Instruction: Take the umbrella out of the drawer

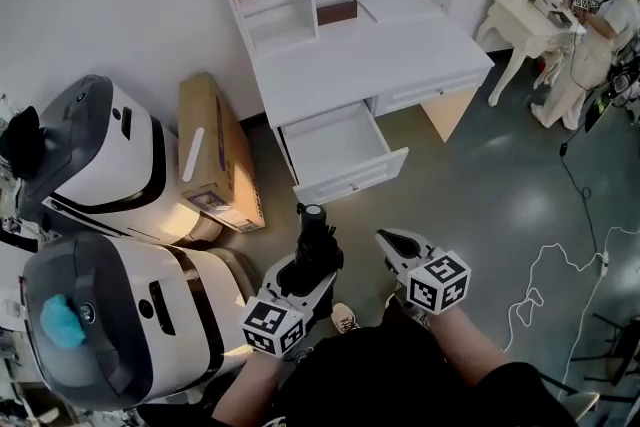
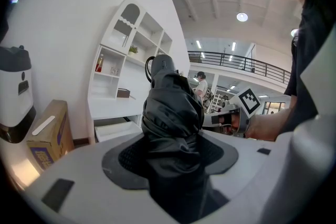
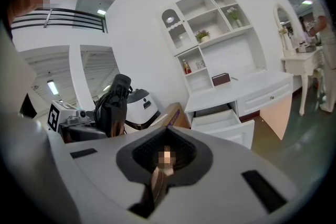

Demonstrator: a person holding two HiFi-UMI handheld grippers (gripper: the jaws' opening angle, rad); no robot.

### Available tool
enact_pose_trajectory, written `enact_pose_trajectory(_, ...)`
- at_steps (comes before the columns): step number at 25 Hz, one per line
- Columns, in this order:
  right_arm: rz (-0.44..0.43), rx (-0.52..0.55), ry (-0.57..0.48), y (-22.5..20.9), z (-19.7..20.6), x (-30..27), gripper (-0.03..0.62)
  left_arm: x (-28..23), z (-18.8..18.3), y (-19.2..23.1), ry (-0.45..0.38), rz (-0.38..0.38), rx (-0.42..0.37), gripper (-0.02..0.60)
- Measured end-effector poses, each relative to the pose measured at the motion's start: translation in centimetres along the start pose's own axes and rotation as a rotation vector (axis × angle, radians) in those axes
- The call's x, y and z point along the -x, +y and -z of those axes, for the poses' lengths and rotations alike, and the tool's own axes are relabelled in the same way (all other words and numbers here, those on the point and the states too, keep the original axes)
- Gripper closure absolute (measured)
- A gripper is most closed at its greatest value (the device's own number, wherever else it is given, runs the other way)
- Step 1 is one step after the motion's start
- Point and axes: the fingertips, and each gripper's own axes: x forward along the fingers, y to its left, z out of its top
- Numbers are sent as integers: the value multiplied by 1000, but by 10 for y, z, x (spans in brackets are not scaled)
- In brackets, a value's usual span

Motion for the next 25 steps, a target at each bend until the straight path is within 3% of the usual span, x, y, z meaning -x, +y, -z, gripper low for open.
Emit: enact_pose_trajectory(25,12,0,-4,-5,5,13,591,-4,1,-13,1,5,-9,314)
